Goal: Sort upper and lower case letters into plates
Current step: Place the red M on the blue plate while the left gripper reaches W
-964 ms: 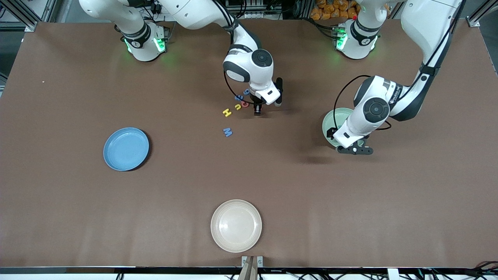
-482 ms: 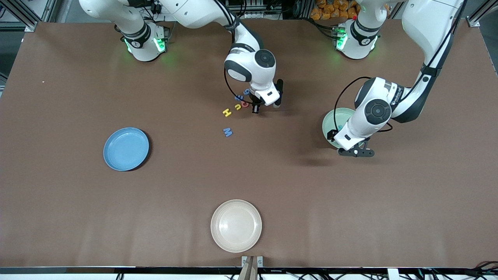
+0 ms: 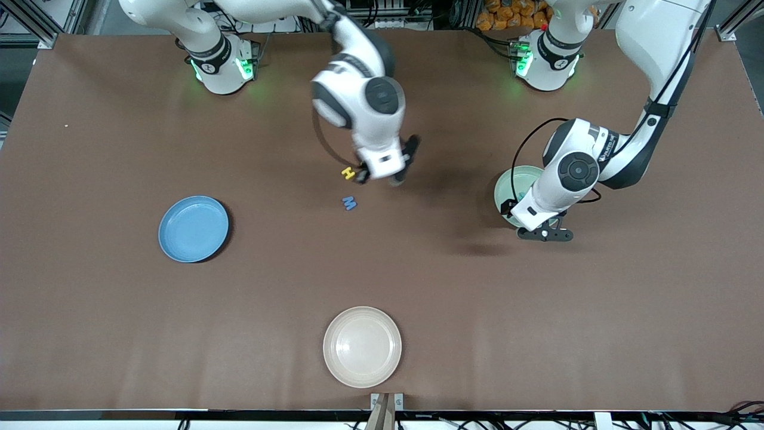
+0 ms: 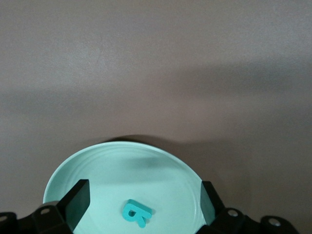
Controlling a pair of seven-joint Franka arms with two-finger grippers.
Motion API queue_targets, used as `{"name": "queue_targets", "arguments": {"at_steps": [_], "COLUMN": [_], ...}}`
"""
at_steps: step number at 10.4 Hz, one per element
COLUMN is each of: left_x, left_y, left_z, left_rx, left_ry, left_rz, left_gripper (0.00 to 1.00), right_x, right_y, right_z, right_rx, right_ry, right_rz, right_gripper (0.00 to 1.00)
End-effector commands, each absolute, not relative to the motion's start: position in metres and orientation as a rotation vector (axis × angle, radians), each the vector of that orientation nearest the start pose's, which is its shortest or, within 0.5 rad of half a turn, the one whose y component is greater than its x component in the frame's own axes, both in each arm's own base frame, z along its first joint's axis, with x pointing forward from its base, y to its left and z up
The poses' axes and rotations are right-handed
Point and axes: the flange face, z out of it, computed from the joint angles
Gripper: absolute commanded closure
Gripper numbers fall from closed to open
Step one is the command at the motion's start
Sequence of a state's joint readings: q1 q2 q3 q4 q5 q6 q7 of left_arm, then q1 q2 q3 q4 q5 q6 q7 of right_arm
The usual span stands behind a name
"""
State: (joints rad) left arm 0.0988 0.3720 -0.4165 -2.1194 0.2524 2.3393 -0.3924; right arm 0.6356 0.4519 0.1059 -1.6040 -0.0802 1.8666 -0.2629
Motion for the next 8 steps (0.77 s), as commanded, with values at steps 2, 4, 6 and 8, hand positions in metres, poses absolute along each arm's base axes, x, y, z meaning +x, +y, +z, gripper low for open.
{"name": "queue_targets", "arguments": {"at_steps": [2,4,6,8], "left_x": [0.536,0.523,0.524,0.518], "left_y": [-0.227,-0.296,-0.354,-0.42], "left_z": [0.263,0.271,0.267,0.269], "left_rx": [-3.074,-3.064,-3.108,-3.149], "left_ry": [0.093,0.028,-0.053,-0.206], "left_rz": [0.122,0.119,0.109,0.076], "left_gripper": [0.0,0.0,0.0,0.0], "right_x": [0.563,0.582,0.592,0.595], "right_y": [0.253,0.148,0.084,0.037], "right_z": [0.392,0.39,0.373,0.336], "right_rx": [-2.959,-3.004,-3.028,-3.048], "right_ry": [-1.085,-0.808,-0.62,-0.403], "right_rz": [0.521,0.658,0.693,0.777], "right_gripper": [1.0,1.0,1.0,1.0]}}
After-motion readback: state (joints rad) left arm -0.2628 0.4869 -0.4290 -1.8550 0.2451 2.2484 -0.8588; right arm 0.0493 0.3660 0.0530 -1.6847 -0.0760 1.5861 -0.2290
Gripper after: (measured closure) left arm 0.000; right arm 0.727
